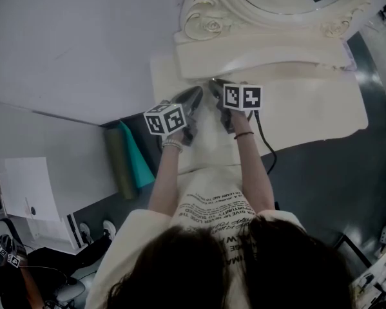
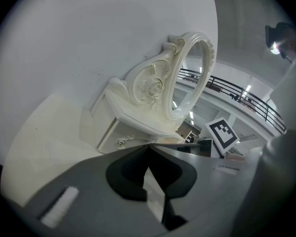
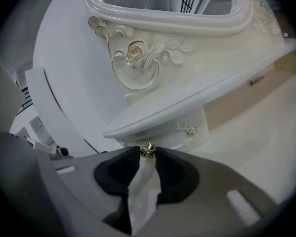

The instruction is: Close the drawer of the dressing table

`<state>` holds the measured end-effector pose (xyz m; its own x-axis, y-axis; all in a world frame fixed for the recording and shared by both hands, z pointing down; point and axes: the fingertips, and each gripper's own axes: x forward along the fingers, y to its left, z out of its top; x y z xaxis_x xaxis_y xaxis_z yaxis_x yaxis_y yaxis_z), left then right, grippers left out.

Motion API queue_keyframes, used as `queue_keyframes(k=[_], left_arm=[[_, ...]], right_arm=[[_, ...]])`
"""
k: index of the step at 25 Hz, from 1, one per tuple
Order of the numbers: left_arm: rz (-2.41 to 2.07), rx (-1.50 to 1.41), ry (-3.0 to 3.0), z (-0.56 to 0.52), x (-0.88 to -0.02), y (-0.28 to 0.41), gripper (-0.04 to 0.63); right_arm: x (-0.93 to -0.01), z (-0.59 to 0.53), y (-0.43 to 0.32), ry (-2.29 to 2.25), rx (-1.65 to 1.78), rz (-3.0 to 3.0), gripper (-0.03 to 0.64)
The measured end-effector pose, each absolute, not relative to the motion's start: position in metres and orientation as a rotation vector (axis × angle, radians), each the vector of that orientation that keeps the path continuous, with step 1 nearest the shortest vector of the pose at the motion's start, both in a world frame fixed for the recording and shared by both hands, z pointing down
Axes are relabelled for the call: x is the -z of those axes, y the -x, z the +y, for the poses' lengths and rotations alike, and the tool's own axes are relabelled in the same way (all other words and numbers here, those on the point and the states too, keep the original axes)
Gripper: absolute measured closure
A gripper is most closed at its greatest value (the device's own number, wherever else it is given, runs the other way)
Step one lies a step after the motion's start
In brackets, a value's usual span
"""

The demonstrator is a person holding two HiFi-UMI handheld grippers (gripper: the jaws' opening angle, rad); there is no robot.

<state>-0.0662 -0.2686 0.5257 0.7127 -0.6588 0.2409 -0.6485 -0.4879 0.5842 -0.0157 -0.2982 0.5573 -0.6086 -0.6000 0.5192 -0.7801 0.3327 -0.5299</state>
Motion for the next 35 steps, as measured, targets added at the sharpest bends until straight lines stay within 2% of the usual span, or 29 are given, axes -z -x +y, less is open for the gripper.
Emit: queue_keyframes(k=[35], left_arm=[[-0.968, 0.023, -2.310, -0.246, -0.509, 0.063, 0.591]], right_arm=[[-0.553, -0.277, 0.013, -1.195, -1.122, -2.421, 0.499]])
